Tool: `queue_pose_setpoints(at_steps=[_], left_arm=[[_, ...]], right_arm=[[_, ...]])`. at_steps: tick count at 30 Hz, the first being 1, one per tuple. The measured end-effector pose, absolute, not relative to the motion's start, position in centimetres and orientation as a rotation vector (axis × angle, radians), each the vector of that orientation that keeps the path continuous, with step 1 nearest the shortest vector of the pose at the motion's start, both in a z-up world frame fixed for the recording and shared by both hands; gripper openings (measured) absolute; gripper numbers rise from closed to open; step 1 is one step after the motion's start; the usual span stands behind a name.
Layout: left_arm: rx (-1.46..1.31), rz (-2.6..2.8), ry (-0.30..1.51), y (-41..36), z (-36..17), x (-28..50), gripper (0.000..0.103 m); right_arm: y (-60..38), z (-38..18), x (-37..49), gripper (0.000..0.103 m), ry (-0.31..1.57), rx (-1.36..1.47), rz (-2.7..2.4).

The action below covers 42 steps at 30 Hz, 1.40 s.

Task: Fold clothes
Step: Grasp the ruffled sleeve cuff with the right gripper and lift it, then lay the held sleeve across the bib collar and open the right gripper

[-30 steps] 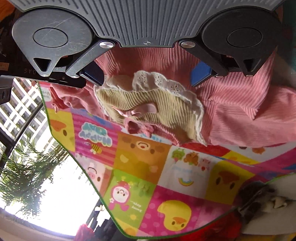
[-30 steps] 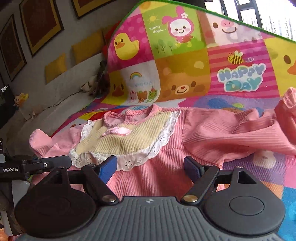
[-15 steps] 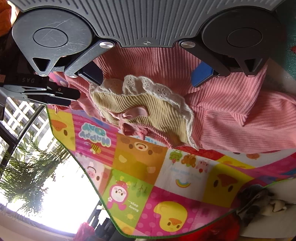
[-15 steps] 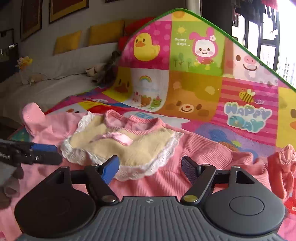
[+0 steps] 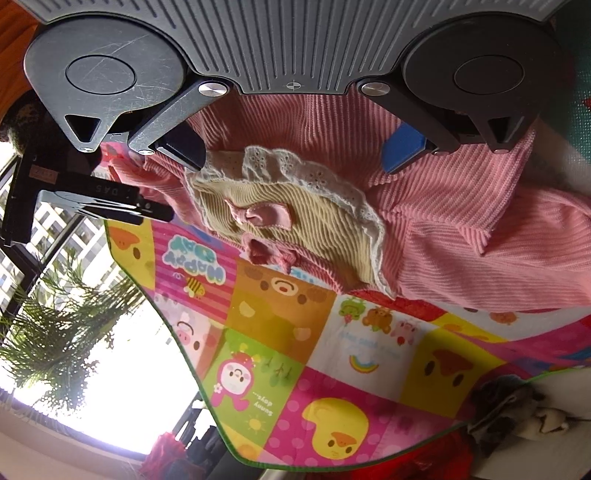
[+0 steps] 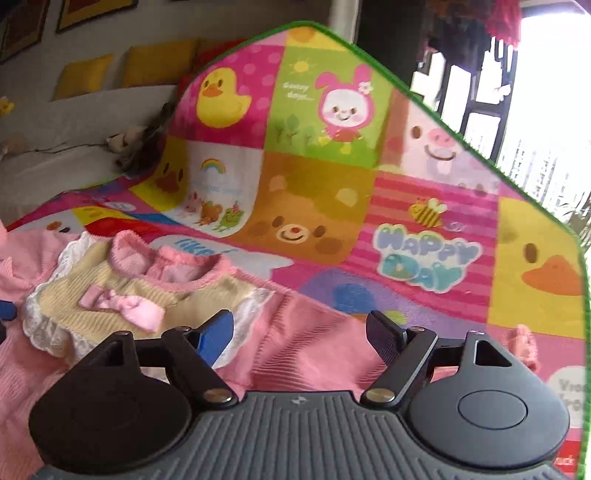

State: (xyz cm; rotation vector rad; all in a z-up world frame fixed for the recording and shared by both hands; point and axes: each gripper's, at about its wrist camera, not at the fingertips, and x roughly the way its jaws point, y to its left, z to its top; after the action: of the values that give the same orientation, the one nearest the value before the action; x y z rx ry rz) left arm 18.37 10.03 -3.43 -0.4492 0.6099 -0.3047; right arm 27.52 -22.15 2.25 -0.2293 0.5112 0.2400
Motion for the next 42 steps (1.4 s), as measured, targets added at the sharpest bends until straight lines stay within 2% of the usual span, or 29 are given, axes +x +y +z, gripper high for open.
queue_pose_setpoints(at_steps=[5, 8, 9, 10, 11, 15, 20, 24, 27, 29, 31, 33, 37, 42], left_arm=[[-0.448, -0.303, 0.609, 9.9, -3.5, 18.4, 0.103], [-0.45, -0.303, 0.608, 9.9, -3.5, 18.4, 0.103], [-0.451, -0.304, 0.608, 9.9, -3.5, 18.4, 0.103], [-0.453, -0.305, 0.607, 10.0, -3.5, 18.4, 0.103], [-0.454, -0.305, 0.607, 10.0, -3.5, 18.4, 0.103], [-0.454, -0.306, 0.607, 10.0, -3.5, 18.4, 0.103], [-0.451, -0.306, 0.606, 9.9, -3.4, 18.3, 0.103], [-0.454, -0.307, 0.606, 10.0, -3.3, 18.3, 0.103], [-0.454, -0.308, 0.605, 10.1, -3.3, 18.2, 0.103], [-0.454, -0.309, 0.605, 10.2, -3.3, 18.2, 0.103], [-0.457, -0.311, 0.605, 10.2, -3.3, 18.2, 0.103], [-0.459, -0.312, 0.605, 10.2, -3.3, 18.3, 0.103], [-0.457, -0.311, 0.605, 10.1, -3.2, 18.3, 0.103], [-0.462, -0.313, 0.604, 10.2, -3.3, 18.3, 0.103]], right_arm=[[-30.4, 2.3, 30.0, 0.079, 0.523, -0.161, -0.045], [-33.5, 0.4, 32.0, 0.079, 0.633, -0.114, -0.081], [-34.3, -0.1, 32.5, 0.064, 0.674, -0.085, -0.08], [-34.6, -0.2, 32.7, 0.032, 0.711, -0.042, -0.065], [-34.6, 0.1, 32.7, 0.022, 0.732, -0.006, -0.044], [-29.7, 6.6, 31.1, 0.017, 0.578, -0.002, 0.114], [-20.5, 14.6, 29.0, 0.017, 0.382, -0.023, 0.417], [-13.5, 14.5, 28.9, 0.017, 0.436, -0.041, 0.598], [-8.8, 11.5, 29.1, 0.018, 0.521, -0.092, 0.656], [-7.4, 9.7, 29.2, 0.026, 0.577, -0.085, 0.712], [-7.7, 9.1, 28.9, 0.05, 0.582, -0.031, 0.743], [-9.2, 9.5, 28.7, 0.06, 0.551, 0.034, 0.749], [-12.7, 8.9, 28.7, 0.064, 0.539, 0.106, 0.685], [-16.7, 2.8, 28.5, 0.064, 0.694, 0.117, 0.516]])
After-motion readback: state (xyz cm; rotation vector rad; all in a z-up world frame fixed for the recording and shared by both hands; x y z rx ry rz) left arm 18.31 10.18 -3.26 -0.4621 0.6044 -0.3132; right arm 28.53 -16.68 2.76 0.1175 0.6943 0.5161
